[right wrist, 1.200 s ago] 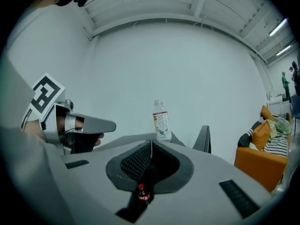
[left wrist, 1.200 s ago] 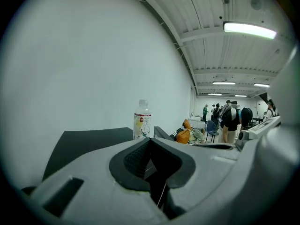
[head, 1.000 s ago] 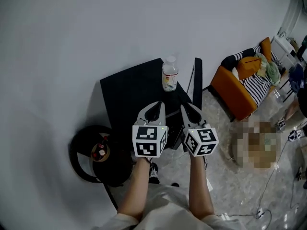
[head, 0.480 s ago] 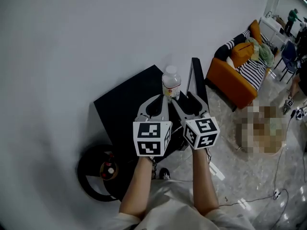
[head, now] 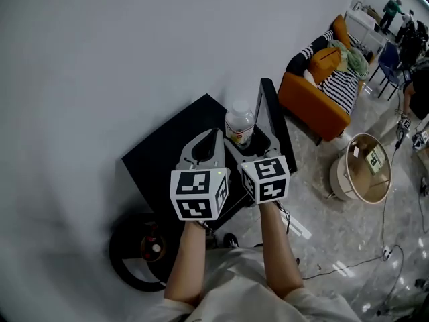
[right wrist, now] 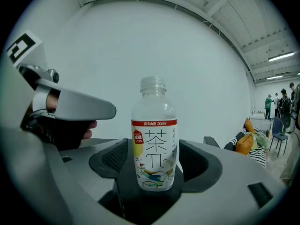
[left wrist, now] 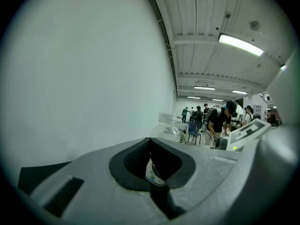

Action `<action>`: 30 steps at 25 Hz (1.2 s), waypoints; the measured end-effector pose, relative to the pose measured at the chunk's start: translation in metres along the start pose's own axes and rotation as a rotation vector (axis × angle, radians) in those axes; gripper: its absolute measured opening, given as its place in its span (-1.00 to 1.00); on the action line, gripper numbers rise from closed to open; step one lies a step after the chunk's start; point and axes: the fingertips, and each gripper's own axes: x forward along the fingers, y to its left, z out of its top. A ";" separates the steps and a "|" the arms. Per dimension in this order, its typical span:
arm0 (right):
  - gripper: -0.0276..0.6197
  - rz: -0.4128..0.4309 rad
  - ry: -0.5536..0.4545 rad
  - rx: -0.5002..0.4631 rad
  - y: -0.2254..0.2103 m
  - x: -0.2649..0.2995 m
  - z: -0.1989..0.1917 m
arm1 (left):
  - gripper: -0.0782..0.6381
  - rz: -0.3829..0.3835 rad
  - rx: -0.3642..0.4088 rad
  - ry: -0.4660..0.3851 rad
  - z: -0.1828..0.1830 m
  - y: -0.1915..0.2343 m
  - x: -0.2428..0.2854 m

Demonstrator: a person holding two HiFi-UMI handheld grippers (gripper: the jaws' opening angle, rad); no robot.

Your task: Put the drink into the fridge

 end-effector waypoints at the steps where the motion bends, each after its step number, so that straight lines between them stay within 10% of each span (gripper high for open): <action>1: 0.01 -0.011 0.007 -0.002 0.001 0.002 0.000 | -0.76 -0.002 -0.005 -0.001 0.002 0.002 -0.001; 16: -0.01 -0.003 -0.082 0.041 0.019 -0.037 0.033 | -0.76 -0.023 -0.009 -0.007 0.011 -0.018 -0.036; 30: -0.01 -0.027 -0.131 0.070 -0.032 -0.158 -0.002 | -0.76 -0.093 -0.031 -0.006 -0.023 -0.144 -0.047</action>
